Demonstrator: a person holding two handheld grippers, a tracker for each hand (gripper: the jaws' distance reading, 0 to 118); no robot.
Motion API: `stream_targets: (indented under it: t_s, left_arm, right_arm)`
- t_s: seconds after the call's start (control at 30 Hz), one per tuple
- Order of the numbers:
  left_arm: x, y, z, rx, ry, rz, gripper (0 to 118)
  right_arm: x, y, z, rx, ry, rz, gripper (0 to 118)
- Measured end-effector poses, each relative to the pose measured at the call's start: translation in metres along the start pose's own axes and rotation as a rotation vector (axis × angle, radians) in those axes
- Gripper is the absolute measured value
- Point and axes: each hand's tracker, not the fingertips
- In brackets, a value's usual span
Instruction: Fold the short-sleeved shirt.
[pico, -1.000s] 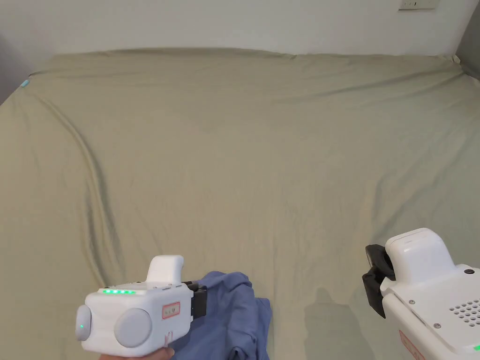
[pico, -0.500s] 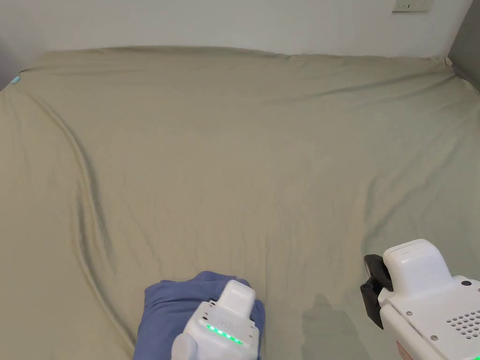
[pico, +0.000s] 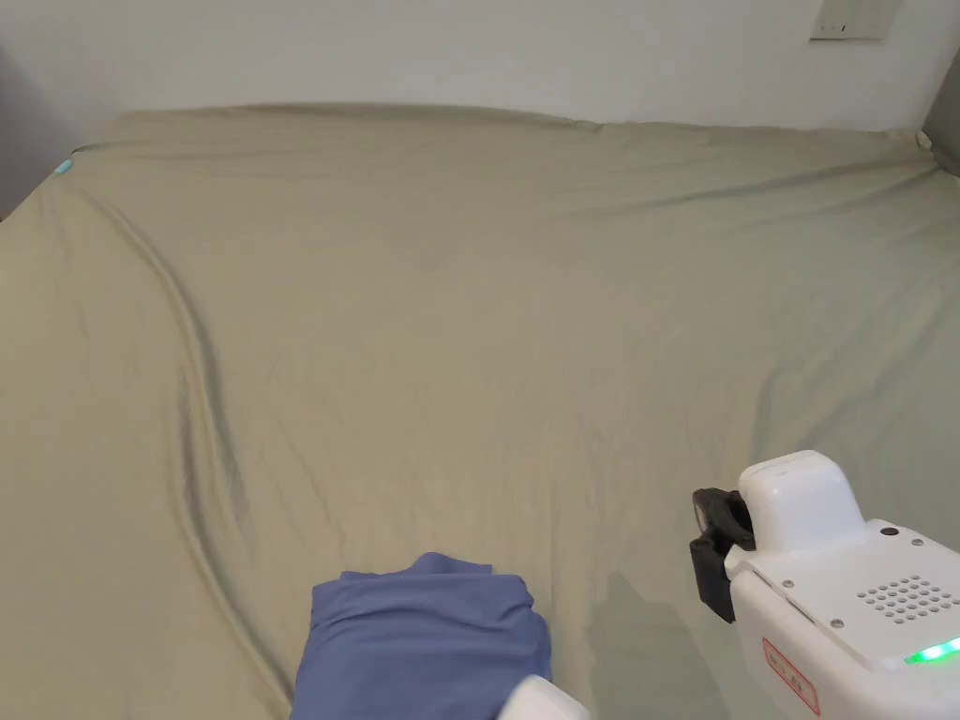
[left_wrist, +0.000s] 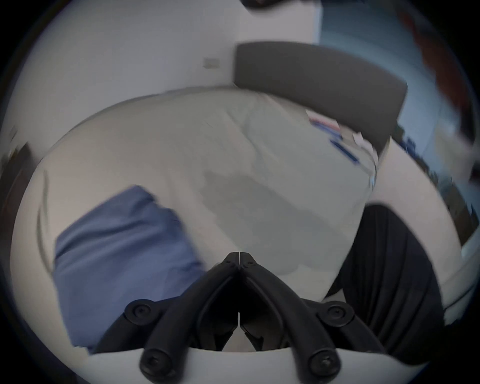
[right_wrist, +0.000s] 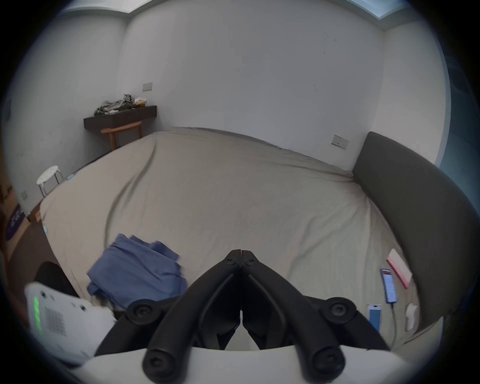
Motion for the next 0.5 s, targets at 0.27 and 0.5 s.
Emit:
stream_targets:
  t_s: [0.27,0.5]
  left_arm:
    - [-0.141,-0.007,0.09,0.194,0.371,0.265,0]
    - [-0.193,-0.033,0.096,0.107,0.315,0.424,0]
  right_arm:
    - [-0.065,-0.018,-0.063,-0.087,0.236,-0.043,0]
    - [-0.121,-0.083,-0.147,-0.432,0.301,0.065,0]
